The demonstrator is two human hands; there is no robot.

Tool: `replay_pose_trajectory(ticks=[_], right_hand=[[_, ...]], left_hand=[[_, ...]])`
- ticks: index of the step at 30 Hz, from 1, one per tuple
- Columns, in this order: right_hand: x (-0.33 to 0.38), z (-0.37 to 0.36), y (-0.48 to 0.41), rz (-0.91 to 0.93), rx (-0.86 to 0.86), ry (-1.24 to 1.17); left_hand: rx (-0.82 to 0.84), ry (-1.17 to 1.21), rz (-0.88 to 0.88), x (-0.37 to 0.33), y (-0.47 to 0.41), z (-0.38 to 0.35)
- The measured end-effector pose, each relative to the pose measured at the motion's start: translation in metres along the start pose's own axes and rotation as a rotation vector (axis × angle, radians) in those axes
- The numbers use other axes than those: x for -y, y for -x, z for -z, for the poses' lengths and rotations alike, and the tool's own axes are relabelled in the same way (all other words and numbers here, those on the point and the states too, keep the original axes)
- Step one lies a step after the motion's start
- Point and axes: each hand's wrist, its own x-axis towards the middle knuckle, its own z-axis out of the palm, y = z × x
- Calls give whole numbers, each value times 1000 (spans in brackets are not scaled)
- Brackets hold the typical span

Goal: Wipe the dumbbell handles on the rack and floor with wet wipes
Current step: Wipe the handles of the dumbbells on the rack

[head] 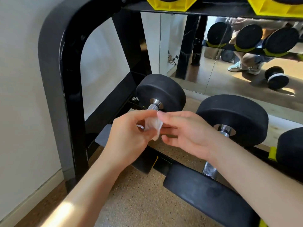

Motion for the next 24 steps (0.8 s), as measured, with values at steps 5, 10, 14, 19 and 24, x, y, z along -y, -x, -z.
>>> replay_pose_trajectory(ticks=[5,10,14,19,24], right_hand=[[-6,8,-37,127,-266,568],[-16,8,-88,514,-429,1196],[-39,2,-98,652,-202,1376],[-43,7,-101,780,124,1514],[-45,10,-116,701,-378,1597]], left_hand=[[44,-262,-30,16,-13,6],[-32,-549,39,35,1,20],[139,-437,229,44,17,21],[207,-539,238,43,12,24],[209,-619,204,46,12,24]])
